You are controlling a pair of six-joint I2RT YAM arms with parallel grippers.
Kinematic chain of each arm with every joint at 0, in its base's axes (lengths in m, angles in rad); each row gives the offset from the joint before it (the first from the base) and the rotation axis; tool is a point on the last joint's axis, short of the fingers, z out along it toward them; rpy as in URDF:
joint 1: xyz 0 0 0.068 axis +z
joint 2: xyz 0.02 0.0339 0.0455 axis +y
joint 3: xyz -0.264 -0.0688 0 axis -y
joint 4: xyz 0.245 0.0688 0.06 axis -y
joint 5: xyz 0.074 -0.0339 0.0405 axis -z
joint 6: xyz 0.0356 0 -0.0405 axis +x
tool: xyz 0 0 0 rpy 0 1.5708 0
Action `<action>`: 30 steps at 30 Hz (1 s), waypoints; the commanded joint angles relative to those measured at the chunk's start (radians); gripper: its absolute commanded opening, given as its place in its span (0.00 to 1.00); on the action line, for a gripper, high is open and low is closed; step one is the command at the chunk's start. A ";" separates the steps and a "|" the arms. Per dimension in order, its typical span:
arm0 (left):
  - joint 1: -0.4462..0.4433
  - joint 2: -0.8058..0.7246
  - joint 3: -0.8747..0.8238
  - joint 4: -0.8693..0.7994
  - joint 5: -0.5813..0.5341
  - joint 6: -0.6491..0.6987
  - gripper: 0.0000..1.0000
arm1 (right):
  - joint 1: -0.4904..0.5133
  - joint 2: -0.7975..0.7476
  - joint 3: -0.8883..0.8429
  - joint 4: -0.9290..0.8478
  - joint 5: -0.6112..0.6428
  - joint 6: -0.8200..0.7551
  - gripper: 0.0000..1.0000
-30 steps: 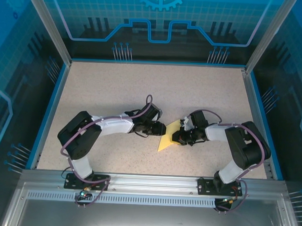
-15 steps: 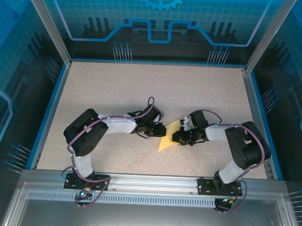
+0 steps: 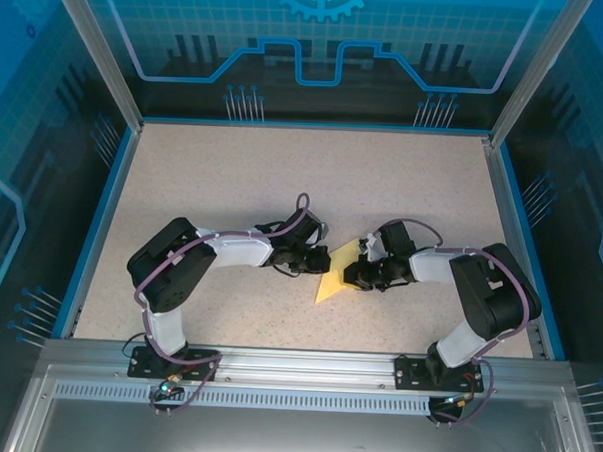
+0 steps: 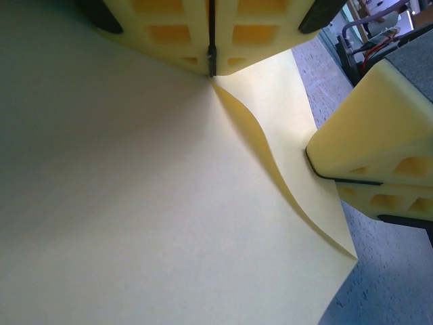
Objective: Fold a paper plane with a square sheet of paper (pick it up from the middle)
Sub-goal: Fold the wing for the fifth time at the center of the table.
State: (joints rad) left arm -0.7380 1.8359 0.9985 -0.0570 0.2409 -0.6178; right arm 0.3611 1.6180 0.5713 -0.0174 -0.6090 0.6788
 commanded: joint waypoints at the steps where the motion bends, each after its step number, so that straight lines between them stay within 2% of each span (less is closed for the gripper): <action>1: -0.010 -0.011 0.035 -0.056 -0.008 0.065 0.09 | 0.010 0.023 -0.024 -0.097 0.137 -0.018 0.08; 10: -0.059 -0.011 0.101 -0.177 -0.136 0.152 0.10 | 0.012 0.020 -0.022 -0.103 0.140 -0.018 0.08; 22: -0.057 -0.074 0.012 -0.050 -0.001 0.097 0.22 | 0.011 0.035 -0.019 -0.093 0.132 -0.016 0.08; 30: -0.057 -0.071 -0.018 -0.040 0.035 0.099 0.23 | 0.010 0.034 -0.022 -0.088 0.130 -0.018 0.08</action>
State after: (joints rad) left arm -0.7940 1.7885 1.0012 -0.1150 0.2413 -0.5076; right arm 0.3660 1.6150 0.5716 -0.0189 -0.5991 0.6758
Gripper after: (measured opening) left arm 0.227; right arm 0.080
